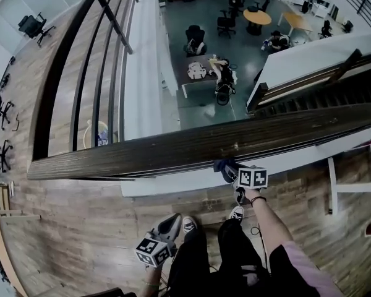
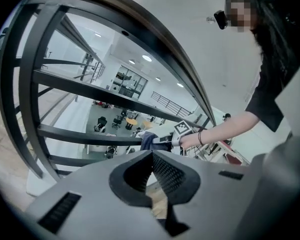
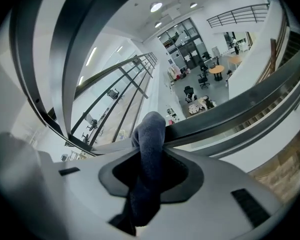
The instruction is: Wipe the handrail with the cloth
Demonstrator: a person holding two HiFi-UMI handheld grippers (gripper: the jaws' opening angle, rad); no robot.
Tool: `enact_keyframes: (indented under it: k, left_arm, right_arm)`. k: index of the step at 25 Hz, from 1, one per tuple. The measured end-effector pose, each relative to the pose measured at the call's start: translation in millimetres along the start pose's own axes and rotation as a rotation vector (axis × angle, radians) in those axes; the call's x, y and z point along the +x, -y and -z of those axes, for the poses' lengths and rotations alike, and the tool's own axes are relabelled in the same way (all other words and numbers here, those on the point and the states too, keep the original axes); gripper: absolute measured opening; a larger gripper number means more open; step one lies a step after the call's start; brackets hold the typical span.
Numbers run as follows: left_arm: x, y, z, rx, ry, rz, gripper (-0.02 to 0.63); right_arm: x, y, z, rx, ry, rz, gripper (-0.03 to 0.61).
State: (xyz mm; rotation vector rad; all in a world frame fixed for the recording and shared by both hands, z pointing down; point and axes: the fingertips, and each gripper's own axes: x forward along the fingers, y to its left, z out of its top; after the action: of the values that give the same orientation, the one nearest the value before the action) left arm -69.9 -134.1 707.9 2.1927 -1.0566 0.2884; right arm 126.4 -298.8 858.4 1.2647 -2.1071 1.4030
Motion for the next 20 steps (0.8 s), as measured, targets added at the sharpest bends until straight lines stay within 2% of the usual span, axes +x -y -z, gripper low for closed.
enact_keyframes:
  k: [11,16,20]
  left_arm:
    - [148,143,-5,0.05,-0.059,0.124,0.0]
    - [194,184,3,0.073,-0.086,0.16,0.0]
    - [215,201,-1,0.087,-0.103,0.151,0.0]
  right_arm:
    - [-144,206,-64,0.097,0.104,0.128,0.092]
    - [-201,297,-84,0.131,0.155,0.213,0.092]
    - [-246,353,-104,0.153,0.187,0.28,0.092]
